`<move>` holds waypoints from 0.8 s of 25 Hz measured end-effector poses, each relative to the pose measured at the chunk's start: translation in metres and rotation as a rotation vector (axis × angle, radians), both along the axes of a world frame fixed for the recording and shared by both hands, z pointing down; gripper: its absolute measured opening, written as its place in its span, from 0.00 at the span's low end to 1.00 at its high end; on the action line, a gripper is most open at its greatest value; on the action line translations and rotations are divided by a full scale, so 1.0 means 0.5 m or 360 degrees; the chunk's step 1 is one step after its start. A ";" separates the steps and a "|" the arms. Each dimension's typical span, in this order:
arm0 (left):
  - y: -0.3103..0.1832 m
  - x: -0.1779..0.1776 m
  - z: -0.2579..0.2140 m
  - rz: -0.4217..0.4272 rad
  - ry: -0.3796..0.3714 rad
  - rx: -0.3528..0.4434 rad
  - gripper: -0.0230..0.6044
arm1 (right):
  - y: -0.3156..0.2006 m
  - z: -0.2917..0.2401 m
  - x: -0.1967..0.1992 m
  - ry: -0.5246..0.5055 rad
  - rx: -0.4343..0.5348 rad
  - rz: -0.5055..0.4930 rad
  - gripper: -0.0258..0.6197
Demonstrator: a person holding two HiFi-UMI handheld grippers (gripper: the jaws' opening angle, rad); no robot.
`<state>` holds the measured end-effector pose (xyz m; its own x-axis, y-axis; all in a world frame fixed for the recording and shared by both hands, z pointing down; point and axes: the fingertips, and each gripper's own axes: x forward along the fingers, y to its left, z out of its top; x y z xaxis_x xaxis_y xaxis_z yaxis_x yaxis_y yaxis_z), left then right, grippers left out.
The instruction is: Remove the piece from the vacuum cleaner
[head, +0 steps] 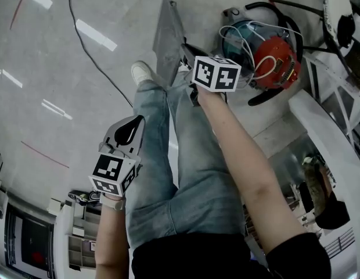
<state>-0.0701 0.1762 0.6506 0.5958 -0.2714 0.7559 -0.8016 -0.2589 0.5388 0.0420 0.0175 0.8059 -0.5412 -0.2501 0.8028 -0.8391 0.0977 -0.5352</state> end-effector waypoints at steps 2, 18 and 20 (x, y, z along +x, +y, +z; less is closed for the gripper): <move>0.000 -0.013 -0.003 -0.0028 -0.0008 0.0011 0.07 | -0.003 -0.021 -0.033 -0.0050 0.0019 -0.0030 0.12; -0.076 -0.088 -0.102 -0.0199 -0.0048 0.0233 0.07 | -0.012 -0.270 -0.114 -0.0161 0.0175 -0.0209 0.12; -0.096 -0.098 -0.129 -0.0205 -0.0050 0.0273 0.07 | -0.015 -0.312 -0.106 -0.0156 0.0194 -0.0204 0.12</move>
